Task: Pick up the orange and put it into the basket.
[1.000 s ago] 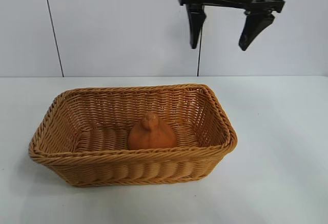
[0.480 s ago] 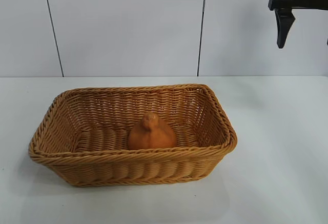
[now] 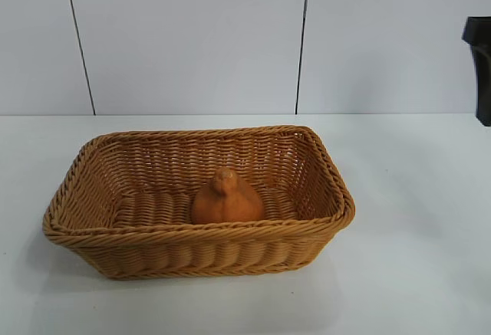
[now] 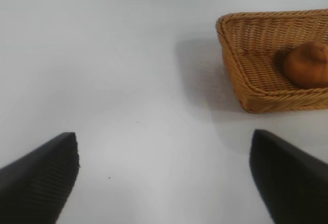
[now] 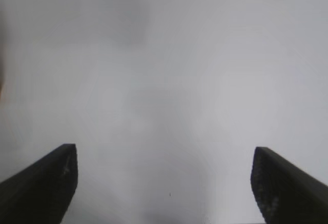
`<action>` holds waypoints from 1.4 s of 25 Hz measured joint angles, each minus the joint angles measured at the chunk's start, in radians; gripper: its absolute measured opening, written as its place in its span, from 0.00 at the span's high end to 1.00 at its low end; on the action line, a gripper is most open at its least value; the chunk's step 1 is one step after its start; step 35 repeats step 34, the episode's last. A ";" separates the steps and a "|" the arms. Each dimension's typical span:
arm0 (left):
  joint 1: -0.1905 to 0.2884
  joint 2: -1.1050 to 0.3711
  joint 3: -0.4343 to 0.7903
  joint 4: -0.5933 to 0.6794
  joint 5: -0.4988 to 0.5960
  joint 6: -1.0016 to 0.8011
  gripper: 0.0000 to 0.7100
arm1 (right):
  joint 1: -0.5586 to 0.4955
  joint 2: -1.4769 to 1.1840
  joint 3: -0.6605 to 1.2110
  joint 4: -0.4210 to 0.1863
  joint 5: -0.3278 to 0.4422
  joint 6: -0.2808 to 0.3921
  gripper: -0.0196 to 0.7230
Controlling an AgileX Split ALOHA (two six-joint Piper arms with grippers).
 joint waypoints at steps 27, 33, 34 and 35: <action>0.000 0.000 0.000 0.000 0.000 0.000 0.09 | 0.000 -1.362 0.644 0.007 -0.196 -0.070 0.12; 0.000 0.000 0.000 0.000 0.000 0.000 0.09 | 0.001 -1.487 0.647 0.010 -0.190 -0.070 0.12; 0.000 0.000 0.000 0.000 0.000 0.000 0.09 | 0.002 -1.489 0.647 0.012 -0.190 -0.070 0.12; 0.000 0.000 0.000 0.000 0.000 0.000 0.09 | 0.002 -1.489 0.647 0.012 -0.190 -0.070 0.12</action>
